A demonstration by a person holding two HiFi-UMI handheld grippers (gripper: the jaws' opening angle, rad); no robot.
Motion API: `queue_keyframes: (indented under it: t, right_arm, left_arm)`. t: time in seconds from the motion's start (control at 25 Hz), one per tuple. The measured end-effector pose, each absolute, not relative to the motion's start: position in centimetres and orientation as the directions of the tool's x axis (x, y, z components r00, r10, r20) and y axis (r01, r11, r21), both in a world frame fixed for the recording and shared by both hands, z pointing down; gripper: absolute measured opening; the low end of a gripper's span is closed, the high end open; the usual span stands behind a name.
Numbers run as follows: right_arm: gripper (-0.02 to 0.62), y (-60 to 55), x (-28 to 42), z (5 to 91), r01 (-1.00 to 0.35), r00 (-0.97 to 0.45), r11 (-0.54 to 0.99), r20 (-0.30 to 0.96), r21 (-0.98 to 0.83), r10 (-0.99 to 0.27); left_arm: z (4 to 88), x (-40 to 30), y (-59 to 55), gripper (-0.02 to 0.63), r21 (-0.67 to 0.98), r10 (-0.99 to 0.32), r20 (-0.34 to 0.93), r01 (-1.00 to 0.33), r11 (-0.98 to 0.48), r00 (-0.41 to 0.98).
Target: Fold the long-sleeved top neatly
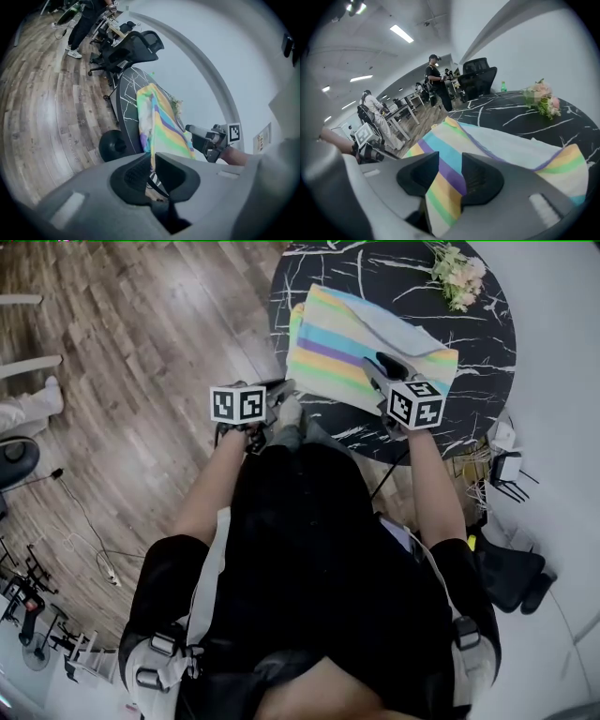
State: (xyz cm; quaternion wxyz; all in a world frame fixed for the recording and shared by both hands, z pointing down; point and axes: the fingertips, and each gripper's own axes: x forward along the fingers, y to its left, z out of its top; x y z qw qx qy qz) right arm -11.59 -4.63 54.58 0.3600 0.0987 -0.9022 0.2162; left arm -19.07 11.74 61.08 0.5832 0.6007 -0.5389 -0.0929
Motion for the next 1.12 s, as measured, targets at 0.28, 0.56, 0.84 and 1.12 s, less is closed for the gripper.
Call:
queue_keyframes:
  t: [0.28, 0.56, 0.84, 1.12]
  right_arm:
    - [0.155, -2.1, -20.5, 54.6, -0.251, -0.719, 0.9, 0.691, -0.356, 0.073]
    - [0.222, 0.1, -28.1, 57.0, -0.284, -0.621, 0.923, 0.783, -0.259, 0.028]
    - [0.258, 1.3, -30.6, 59.8, -0.344, -0.52, 0.917, 0.854, -0.201, -0.007]
    - [0.161, 1.1, -30.4, 61.1, -0.372, -0.484, 0.925, 0.866, -0.073, -0.126]
  left_arm:
    - [59.3, -19.1, 13.0, 0.034, 0.754, -0.752, 0.532, -0.622, 0.211, 0.389]
    - [58.9, -18.6, 14.3, 0.035, 0.702, -0.731, 0.567, -0.687, 0.188, 0.379]
    - [58.9, -18.3, 15.2, 0.035, 0.707, -0.734, 0.566, -0.679, 0.198, 0.375]
    - [59.4, -18.5, 15.7, 0.035, 0.722, -0.749, 0.551, -0.66, 0.207, 0.368]
